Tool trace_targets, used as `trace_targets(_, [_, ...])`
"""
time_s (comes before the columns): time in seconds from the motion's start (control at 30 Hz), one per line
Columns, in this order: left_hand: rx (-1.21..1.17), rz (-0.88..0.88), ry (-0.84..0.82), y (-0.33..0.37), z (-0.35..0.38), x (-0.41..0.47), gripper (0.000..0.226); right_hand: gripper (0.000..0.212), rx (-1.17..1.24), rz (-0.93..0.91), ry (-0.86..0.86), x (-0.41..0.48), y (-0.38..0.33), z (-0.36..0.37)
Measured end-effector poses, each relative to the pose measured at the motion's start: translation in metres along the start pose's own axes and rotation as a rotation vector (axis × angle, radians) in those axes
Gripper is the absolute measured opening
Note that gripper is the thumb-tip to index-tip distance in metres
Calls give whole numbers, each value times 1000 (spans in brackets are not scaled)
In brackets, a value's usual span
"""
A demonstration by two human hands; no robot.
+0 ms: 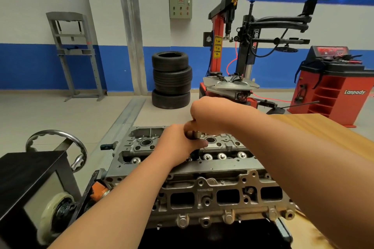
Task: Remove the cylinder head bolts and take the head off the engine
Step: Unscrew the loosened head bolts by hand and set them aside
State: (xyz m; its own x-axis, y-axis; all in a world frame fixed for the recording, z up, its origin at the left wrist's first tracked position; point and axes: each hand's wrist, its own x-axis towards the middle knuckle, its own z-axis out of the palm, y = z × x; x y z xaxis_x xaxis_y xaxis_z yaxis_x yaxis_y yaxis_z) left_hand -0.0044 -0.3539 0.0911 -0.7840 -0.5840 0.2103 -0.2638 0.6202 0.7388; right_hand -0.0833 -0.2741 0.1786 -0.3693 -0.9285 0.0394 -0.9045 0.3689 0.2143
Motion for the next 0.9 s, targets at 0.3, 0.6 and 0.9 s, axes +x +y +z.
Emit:
trace_targets(0.3, [-62,28,-44,-5,-4,-3,11,28,189,-68,-25,-9,2,-1])
trace_targets(0.6, [-110,1,-94,-7,-4,-4,9,22,130,-175,-83,-9,11,-9])
trace_targets(0.9, [-93,-25,-39,-2,-1,2,20,38,26,-45,16,3,8,2])
